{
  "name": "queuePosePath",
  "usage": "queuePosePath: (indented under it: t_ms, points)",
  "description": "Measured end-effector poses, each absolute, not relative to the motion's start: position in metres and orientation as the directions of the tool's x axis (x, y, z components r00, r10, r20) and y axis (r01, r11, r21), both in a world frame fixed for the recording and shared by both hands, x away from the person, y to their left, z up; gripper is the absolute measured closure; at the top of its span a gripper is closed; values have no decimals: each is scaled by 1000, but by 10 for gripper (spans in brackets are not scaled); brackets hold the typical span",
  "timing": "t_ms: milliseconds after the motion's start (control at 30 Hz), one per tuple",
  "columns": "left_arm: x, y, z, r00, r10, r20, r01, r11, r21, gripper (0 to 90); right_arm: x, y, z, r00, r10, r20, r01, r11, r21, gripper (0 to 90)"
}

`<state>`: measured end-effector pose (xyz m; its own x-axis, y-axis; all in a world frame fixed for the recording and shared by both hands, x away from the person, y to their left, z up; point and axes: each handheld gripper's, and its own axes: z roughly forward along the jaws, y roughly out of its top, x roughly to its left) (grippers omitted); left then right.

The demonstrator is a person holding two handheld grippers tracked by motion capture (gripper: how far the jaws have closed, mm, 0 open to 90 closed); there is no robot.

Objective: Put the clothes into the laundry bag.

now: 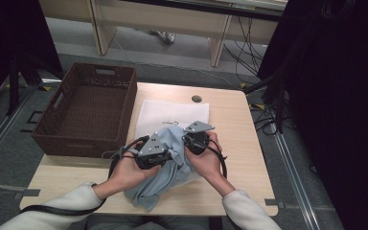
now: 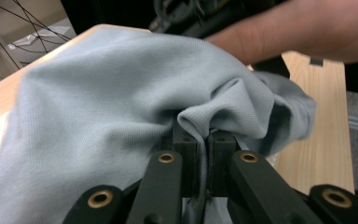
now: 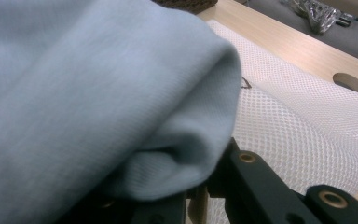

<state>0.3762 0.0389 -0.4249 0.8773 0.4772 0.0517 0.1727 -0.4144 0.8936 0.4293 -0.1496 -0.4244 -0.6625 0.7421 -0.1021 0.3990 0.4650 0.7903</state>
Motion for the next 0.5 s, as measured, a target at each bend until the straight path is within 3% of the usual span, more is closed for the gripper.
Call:
queuePosePath:
  t_ms: [500]
  points:
    - [391, 26, -450, 881, 472, 30, 223, -470, 854, 845, 427, -146, -424, -669, 738, -90, 389, 450, 804, 878]
